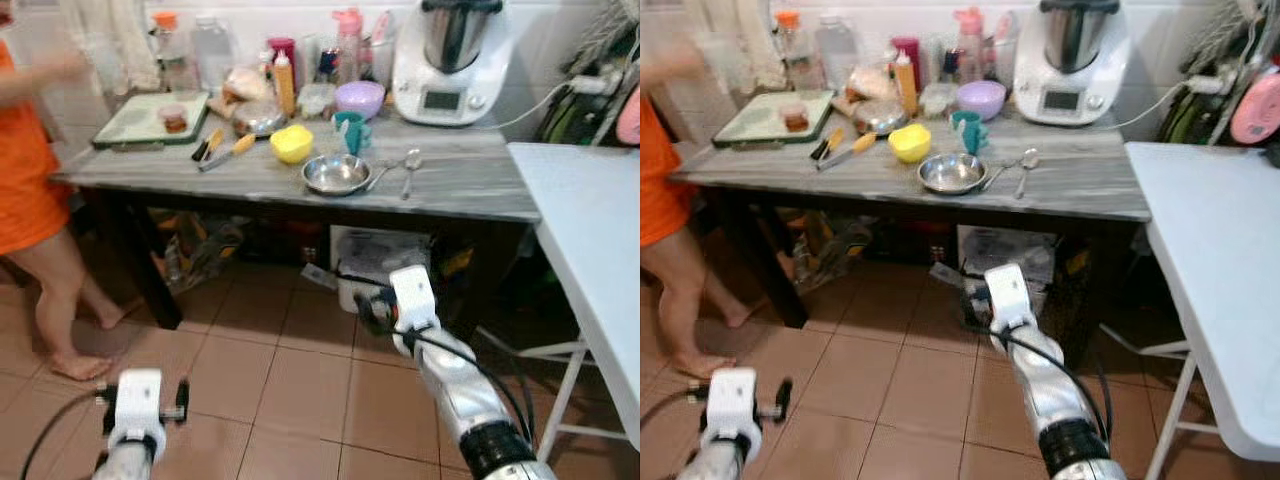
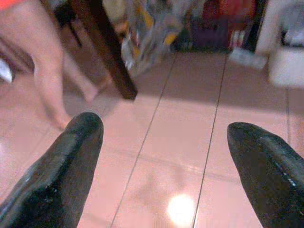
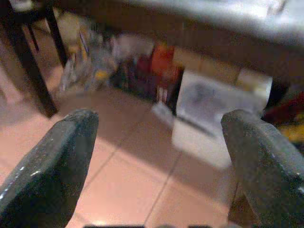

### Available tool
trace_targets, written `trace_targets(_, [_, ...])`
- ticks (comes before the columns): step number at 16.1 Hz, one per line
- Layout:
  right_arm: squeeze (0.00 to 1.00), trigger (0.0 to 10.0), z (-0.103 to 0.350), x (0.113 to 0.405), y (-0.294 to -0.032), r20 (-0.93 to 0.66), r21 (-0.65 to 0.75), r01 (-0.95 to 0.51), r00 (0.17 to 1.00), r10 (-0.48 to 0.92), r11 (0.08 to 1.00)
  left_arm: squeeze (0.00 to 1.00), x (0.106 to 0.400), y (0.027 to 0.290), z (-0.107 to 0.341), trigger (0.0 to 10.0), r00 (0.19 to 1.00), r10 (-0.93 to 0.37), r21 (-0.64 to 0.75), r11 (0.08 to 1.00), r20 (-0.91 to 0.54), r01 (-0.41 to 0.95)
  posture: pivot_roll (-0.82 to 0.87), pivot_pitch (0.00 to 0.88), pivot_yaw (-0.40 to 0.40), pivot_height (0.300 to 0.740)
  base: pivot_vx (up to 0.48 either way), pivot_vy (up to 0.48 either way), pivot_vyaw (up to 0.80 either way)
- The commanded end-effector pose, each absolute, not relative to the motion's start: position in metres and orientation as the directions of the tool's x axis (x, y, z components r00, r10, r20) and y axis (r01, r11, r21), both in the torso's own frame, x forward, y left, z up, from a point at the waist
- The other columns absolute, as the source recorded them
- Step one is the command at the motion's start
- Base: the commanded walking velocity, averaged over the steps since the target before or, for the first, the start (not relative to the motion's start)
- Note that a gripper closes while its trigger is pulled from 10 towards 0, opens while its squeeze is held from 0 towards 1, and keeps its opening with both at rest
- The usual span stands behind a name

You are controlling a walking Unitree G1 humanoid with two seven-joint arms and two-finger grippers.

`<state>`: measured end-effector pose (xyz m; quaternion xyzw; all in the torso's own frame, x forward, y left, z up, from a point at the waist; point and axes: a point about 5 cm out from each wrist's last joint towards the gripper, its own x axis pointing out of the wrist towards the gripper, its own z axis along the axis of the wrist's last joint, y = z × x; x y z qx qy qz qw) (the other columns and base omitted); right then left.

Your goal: Setting the table

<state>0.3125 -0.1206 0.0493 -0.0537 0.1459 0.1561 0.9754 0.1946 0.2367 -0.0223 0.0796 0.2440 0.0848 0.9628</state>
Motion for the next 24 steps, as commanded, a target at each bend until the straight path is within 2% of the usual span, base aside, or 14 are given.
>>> trace_targets(1, [0.00,10.0,0.051,0.318,-0.121,-0.290,-0.087,-0.317,0.915,0.281,0.944,0.00,0.197,0.240,-0.026,10.0,0.860,0.206,0.216,0.970,-0.466,-0.115,-0.12,0.000,0.038,0.740,0.000,0.000,0.00])
trace_targets(2, [0.00,10.0,0.043,0.318,-0.126,-0.321,-0.079,-0.300,0.910,0.261,0.951,0.00,0.194,0.241,-0.034,10.0,0.841,0.215,0.198,0.971,-0.496,-0.132,-0.12,0.000,0.039,0.740,0.000,0.000,0.00])
trace_targets(4, [0.00,10.0,0.005,0.299,-0.140,-0.491,-0.008,-0.218,0.851,0.186,0.976,0.00,0.188,0.234,-0.054,10.0,0.778,0.207,0.209,0.973,-0.593,-0.099,-0.14,0.000,0.042,0.740,0.000,0.000,0.00])
trace_targets(6, [0.00,10.0,-0.019,0.279,-0.144,-0.590,-0.020,-0.214,0.791,0.161,0.977,0.00,0.186,0.226,-0.064,10.0,0.734,0.182,0.178,0.980,-0.654,-0.084,-0.14,0.000,0.044,0.740,0.000,0.000,0.00])
trace_targets(9, [0.00,10.0,-0.046,0.251,-0.144,-0.710,-0.047,-0.264,0.688,0.154,0.963,0.00,0.181,0.207,-0.077,10.0,0.657,0.118,0.154,0.988,-0.745,-0.004,-0.15,0.000,0.049,0.740,0.000,0.000,0.00])
trace_targets(12, [0.00,10.0,-0.055,0.238,-0.143,-0.754,-0.082,-0.331,0.638,0.159,0.940,0.00,0.175,0.198,-0.084,10.0,0.603,0.076,0.155,0.985,-0.794,0.080,-0.16,0.000,0.046,0.740,0.000,0.000,0.27])
trace_targets(14, [0.00,10.0,-0.057,0.236,-0.141,-0.762,-0.103,-0.378,0.624,0.171,0.920,0.00,0.172,0.195,-0.086,10.0,0.586,0.049,0.158,0.978,-0.809,0.136,-0.16,0.000,0.046,0.740,0.000,0.000,0.80])
trace_targets(18, [0.00,10.0,-0.061,0.229,-0.152,-0.782,-0.130,-0.383,0.607,0.143,0.915,0.00,0.155,0.207,-0.092,10.0,0.539,0.093,0.179,0.978,-0.837,0.109,-0.15,0.000,0.043,0.740,0.000,0.000,0.80])
trace_targets(19, [0.00,10.0,-0.061,0.230,-0.158,-0.782,-0.118,-0.330,0.612,0.117,0.937,0.00,0.149,0.213,-0.094,10.0,0.517,0.113,0.201,0.973,-0.848,0.116,-0.14,0.000,0.044,0.740,0.000,0.000,0.80])
trace_targets(24, [0.00,10.0,-0.060,0.232,-0.160,-0.786,-0.132,-0.361,0.606,0.125,0.923,0.00,0.149,0.213,-0.094,10.0,0.514,0.121,0.209,0.971,-0.849,0.117,-0.13,0.000,0.046,0.740,0.000,0.000,0.80])
